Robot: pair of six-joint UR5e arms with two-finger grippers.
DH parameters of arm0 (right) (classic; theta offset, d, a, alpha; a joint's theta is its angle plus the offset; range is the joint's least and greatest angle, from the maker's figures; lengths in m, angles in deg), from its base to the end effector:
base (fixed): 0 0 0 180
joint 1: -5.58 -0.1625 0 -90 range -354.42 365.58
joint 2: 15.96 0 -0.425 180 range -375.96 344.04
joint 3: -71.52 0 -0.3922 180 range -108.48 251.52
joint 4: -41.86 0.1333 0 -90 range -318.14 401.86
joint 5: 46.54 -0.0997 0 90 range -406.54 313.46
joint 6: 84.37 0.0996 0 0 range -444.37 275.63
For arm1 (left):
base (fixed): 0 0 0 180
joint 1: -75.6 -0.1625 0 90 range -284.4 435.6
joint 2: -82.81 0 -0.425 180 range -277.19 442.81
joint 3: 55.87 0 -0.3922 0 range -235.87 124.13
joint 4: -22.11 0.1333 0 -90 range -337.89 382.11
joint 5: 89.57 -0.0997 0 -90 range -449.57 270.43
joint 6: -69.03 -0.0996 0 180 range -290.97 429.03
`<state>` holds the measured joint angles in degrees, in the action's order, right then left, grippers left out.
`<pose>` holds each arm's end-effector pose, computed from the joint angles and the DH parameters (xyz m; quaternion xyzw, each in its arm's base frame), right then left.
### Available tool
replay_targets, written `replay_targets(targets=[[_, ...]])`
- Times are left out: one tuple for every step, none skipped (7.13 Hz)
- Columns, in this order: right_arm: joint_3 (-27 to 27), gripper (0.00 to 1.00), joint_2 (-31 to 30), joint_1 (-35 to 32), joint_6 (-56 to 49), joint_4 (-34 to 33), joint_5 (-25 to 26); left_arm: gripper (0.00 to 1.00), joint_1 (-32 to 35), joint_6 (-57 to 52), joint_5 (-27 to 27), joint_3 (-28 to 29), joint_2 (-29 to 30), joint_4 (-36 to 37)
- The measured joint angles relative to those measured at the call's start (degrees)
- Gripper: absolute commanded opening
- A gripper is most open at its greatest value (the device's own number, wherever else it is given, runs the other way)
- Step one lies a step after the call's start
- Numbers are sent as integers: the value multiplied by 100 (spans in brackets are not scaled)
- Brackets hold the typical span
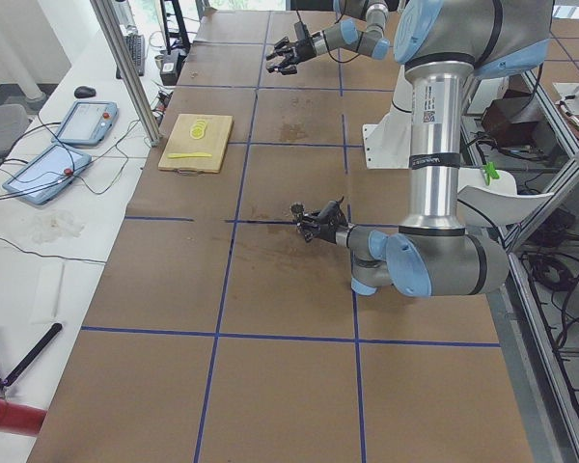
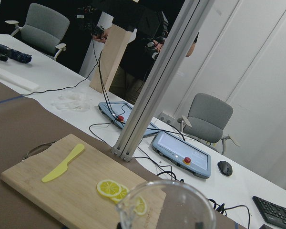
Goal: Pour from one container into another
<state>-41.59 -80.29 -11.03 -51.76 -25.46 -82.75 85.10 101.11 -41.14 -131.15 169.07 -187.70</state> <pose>-0.4468 -0.3563 0.1747 0.6067 -0.1949 -0.0046 0.7706 0.3594 -0.2623 0.5984 0.5884 0.4768 -0.0074 0.6529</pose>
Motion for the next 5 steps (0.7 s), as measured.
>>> replay_targets(targets=[[0,0,0,0,0,0,0,14,0,-2,0,16,-1,-9],[-3,0,0,0,0,0,0,28,0,-6,0,36,-5,-14],[-4,0,0,0,0,0,0,46,0,-8,0,47,-8,-14],[-4,0,0,0,0,0,0,51,-4,-12,0,47,-14,-11],[-4,0,0,0,0,0,0,55,-5,-15,0,49,-23,-15]])
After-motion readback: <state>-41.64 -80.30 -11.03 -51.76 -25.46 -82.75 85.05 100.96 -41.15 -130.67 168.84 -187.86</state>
